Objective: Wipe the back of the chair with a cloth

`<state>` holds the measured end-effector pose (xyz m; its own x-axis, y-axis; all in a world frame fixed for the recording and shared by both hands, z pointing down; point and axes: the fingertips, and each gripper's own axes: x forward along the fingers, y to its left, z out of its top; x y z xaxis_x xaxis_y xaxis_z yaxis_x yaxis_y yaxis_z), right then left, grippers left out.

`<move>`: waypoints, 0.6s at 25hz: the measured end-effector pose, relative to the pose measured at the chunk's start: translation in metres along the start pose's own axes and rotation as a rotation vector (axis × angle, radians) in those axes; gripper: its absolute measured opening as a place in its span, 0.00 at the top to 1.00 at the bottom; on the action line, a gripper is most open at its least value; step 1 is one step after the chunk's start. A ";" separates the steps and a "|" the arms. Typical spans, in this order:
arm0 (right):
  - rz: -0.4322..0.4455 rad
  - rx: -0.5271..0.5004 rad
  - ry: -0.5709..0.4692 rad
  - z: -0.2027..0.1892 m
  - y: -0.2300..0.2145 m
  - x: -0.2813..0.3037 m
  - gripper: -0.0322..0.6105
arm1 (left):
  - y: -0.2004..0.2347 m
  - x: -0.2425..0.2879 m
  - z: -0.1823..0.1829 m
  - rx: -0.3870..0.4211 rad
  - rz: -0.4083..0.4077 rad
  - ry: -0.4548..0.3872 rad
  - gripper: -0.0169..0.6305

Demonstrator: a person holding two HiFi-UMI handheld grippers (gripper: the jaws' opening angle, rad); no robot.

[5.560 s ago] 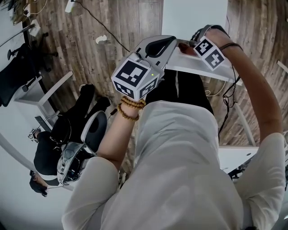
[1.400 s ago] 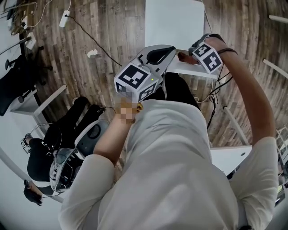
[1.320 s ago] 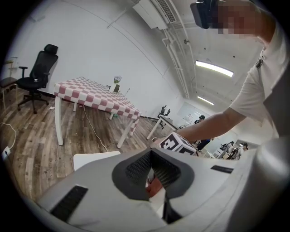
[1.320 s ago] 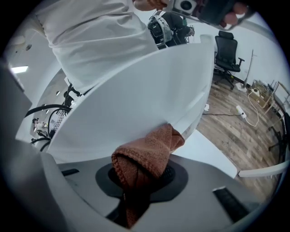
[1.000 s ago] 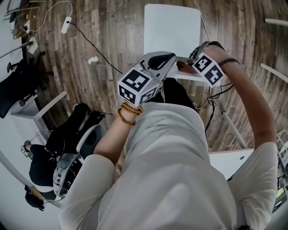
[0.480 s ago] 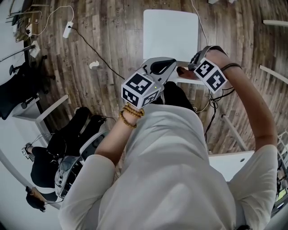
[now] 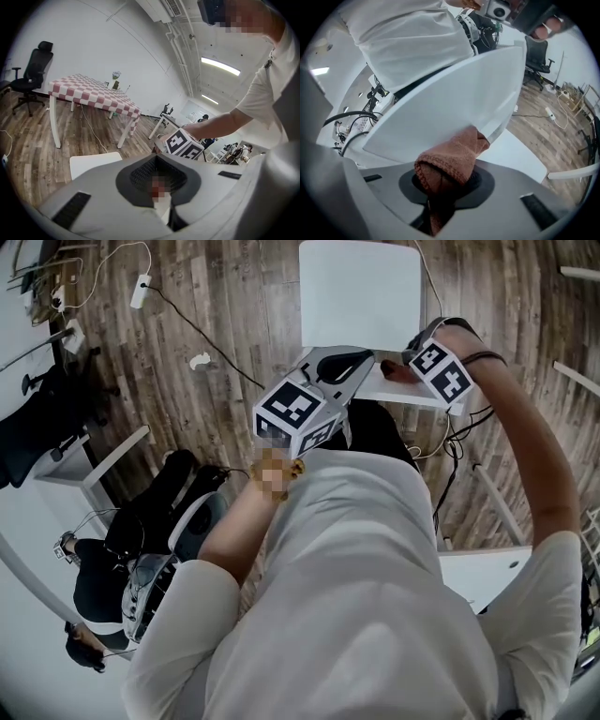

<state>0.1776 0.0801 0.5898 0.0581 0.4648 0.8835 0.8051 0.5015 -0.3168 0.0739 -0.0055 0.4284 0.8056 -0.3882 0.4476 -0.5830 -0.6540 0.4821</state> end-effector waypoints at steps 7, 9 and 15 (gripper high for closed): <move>0.040 0.036 -0.006 -0.019 -0.004 0.032 0.80 | 0.001 0.007 -0.003 -0.015 -0.011 0.004 0.97; 0.054 0.041 -0.011 -0.022 -0.007 0.039 0.80 | 0.003 0.008 -0.002 -0.023 -0.014 0.005 0.97; 0.095 0.052 -0.005 -0.037 -0.009 0.066 0.80 | 0.003 0.014 -0.004 -0.037 -0.018 0.006 0.97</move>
<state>0.1959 0.0790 0.6636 0.1292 0.5157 0.8470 0.7645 0.4922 -0.4163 0.0831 -0.0101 0.4388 0.8153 -0.3730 0.4429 -0.5722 -0.6362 0.5175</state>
